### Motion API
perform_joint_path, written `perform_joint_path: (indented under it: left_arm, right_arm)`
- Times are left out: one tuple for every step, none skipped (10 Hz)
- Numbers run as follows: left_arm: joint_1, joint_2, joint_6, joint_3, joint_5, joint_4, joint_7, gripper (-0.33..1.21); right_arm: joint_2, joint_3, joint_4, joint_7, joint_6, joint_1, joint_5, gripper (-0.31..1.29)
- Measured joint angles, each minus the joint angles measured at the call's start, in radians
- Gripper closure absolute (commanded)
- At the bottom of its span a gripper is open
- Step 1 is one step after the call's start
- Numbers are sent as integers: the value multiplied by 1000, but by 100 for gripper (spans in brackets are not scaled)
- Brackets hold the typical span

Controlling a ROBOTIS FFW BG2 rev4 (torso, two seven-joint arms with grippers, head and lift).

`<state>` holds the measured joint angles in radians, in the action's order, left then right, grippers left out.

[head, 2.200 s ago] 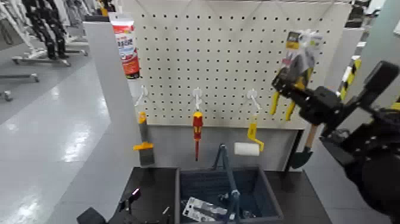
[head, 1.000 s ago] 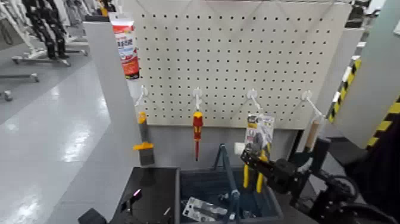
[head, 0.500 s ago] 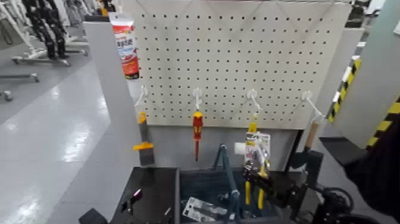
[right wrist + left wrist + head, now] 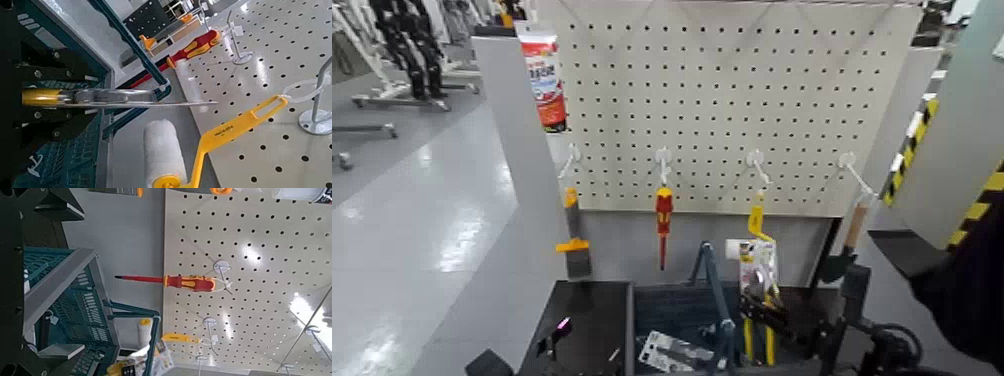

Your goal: Put the yellow pliers into the crate.

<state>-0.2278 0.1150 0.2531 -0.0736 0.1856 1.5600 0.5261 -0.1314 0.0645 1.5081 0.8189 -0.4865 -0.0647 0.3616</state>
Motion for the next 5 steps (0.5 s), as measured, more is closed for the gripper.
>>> perform_joint_path:
  left_arm:
    - [0,0,0,0,0,0,0,13]
    - [0,0,1,0,0,0,0,13]
    - [0,0,1,0,0,0,0,13]
    - [0,0,2,0,0,0,0,13]
    - [-1,0,2,0,0,0,0,13]
  right_arm:
    - [1,3,0,-3,-7,0,1,7]
    - [1,5,0,-4,-8,0,3,7]
    - [1,6,3,-4,-5,0,5,7]
    - [1,9,6,-5,0,1,7,7]
    - [2,12,10,-8,4,3,10,8]
